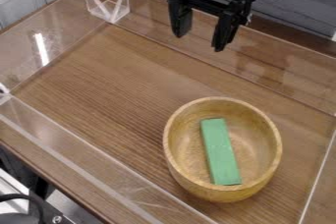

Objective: Remove the green block from inside the brown bowl and put it on the table

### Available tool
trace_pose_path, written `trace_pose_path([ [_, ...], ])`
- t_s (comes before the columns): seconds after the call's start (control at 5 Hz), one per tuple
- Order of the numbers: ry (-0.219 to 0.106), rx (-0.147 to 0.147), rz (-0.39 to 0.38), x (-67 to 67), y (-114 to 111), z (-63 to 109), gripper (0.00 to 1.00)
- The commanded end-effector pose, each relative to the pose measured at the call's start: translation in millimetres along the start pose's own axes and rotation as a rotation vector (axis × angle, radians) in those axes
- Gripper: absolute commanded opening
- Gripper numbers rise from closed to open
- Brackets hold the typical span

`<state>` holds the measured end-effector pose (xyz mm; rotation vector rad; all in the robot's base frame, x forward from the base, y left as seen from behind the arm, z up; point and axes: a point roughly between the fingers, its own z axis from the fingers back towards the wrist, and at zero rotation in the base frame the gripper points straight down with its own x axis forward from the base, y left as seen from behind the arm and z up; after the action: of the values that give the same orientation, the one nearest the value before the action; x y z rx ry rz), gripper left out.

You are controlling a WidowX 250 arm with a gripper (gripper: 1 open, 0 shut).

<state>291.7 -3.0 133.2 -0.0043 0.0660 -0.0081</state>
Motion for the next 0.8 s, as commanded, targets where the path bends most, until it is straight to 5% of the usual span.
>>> trace_pose_path([
  [0.0, 0.031, -0.042, 0.173, -19.0, -13, -14.0, 1.00],
  [0.2, 0.036, -0.077, 0.374, -49.8, -35, -28.9, 1.00],
  [0.6, -0.002, -0.128, 0.556, -75.7, -72, -50.7, 1.00],
])
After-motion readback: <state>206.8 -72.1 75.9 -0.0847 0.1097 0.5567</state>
